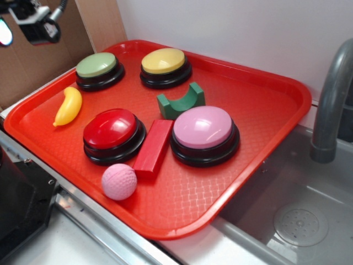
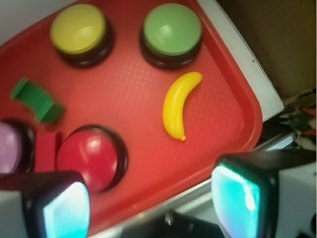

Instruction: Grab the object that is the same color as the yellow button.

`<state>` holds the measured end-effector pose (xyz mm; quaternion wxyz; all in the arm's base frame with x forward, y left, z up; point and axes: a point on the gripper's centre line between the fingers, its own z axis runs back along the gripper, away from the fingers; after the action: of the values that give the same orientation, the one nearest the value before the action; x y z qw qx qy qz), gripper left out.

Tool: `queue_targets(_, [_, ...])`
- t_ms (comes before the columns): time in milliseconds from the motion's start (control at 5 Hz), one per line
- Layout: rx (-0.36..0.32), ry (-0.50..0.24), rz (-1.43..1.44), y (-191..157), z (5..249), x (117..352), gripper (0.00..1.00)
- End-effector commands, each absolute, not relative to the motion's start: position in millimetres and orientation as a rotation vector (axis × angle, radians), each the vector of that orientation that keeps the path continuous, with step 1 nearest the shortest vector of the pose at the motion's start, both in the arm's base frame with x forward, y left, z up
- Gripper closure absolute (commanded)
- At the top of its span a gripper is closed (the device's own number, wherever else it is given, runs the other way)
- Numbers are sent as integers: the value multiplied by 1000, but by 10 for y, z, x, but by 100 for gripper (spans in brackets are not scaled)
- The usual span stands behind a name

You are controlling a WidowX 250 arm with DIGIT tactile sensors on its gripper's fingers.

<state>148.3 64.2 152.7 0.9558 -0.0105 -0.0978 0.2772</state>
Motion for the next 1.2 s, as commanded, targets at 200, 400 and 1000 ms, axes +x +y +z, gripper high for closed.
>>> queue_targets(200, [98, -301, 832, 1136, 725, 1743, 0])
queue_targets(400, [113, -263, 841, 1177, 442, 1835, 0])
queue_targets(1000, [72, -240, 794, 1144, 243, 1878, 100])
